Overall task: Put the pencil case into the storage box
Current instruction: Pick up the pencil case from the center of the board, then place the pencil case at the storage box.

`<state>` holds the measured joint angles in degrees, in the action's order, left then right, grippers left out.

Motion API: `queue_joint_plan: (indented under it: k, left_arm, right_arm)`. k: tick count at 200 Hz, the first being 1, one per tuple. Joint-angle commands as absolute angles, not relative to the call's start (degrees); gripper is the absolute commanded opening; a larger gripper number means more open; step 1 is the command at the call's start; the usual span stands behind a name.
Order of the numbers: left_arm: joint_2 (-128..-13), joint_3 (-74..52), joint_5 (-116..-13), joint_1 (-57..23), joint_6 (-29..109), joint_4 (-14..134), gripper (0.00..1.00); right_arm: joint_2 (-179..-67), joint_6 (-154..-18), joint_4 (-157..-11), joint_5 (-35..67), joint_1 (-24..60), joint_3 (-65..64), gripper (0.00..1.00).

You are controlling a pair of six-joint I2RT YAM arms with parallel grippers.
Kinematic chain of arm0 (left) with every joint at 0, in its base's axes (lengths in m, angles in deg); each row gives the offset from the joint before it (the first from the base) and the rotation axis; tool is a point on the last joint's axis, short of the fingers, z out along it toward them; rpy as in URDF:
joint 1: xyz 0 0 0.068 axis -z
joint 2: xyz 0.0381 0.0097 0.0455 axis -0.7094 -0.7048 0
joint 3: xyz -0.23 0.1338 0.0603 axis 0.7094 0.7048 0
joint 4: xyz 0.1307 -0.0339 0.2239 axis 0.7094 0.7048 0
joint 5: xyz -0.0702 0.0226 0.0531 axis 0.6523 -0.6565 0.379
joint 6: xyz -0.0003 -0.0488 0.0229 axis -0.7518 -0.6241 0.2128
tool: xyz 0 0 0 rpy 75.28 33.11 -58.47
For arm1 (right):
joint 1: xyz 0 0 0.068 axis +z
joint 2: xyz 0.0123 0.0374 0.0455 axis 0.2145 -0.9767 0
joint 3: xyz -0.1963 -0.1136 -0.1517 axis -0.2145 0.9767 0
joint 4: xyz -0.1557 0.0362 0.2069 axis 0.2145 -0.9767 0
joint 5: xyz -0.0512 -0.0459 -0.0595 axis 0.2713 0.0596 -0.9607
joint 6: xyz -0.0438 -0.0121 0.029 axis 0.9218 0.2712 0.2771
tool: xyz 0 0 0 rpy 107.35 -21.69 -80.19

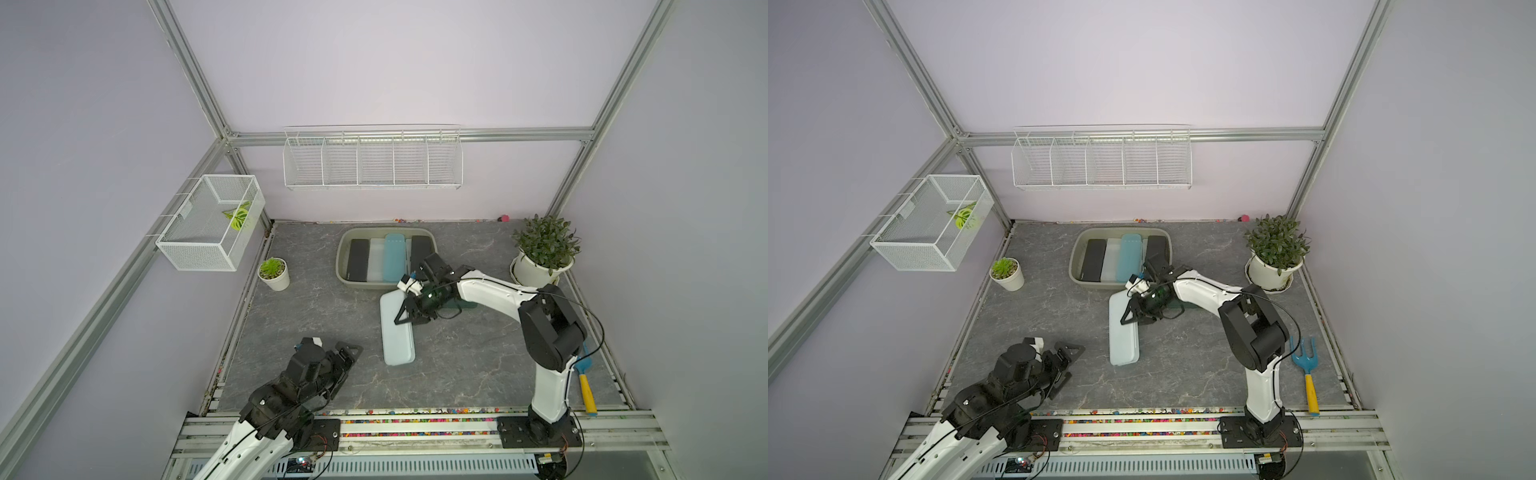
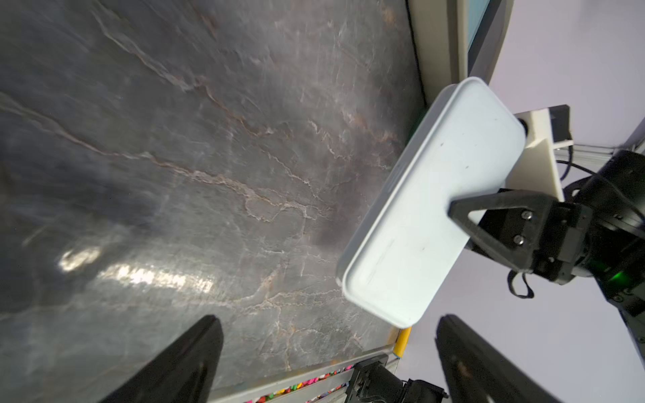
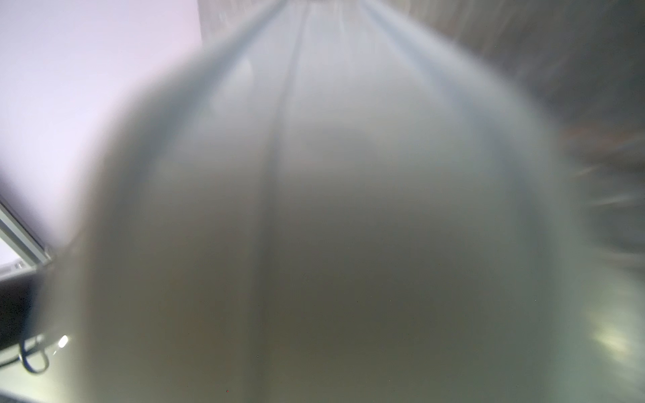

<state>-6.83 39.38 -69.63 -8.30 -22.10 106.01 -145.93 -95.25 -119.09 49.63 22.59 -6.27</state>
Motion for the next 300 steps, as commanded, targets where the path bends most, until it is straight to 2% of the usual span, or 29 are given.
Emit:
queue_joint_plan:
  k: [1,33,76,88,130,253,276,300]
  left_arm:
    - [-13.3,31.9,-76.0,-8.2,-17.9,110.7,1.0]
    - [-26.1,22.1,-74.2,-14.1,-9.5,109.0,1.0]
    - [-32.4,17.1,-60.7,-33.1,2.6,107.2,0.99]
    - [-34.2,15.9,-58.3,-36.4,5.3,107.4,0.99]
    - [-40.0,12.9,-53.8,-40.4,9.8,106.9,0.99]
    - [-44.6,12.1,-49.3,-45.4,15.0,107.8,0.99]
    - [-44.5,11.8,-49.4,-45.8,15.6,108.4,0.99]
    - [-44.9,11.4,-49.4,-46.3,16.3,108.5,0.99]
  right_arm:
    - [-146.0,-93.4,-124.6,46.7,22.0,-15.1,0.27]
    - [-157.1,-97.2,-127.1,43.3,20.9,-35.2,0.25]
    - [-181.0,-103.7,-134.8,40.1,20.7,-76.3,0.24]
    - [-185.9,-107.2,-132.9,39.5,20.7,-83.4,0.24]
    - [-189.9,-115.5,-116.0,37.0,20.6,-81.7,0.24]
    - [-199.9,-120.1,-113.4,30.0,20.0,-83.9,0.29]
    - [-200.5,-120.8,-113.4,28.9,19.8,-84.0,0.35]
    - [-200.3,-120.8,-114.5,28.0,19.2,-83.9,0.47]
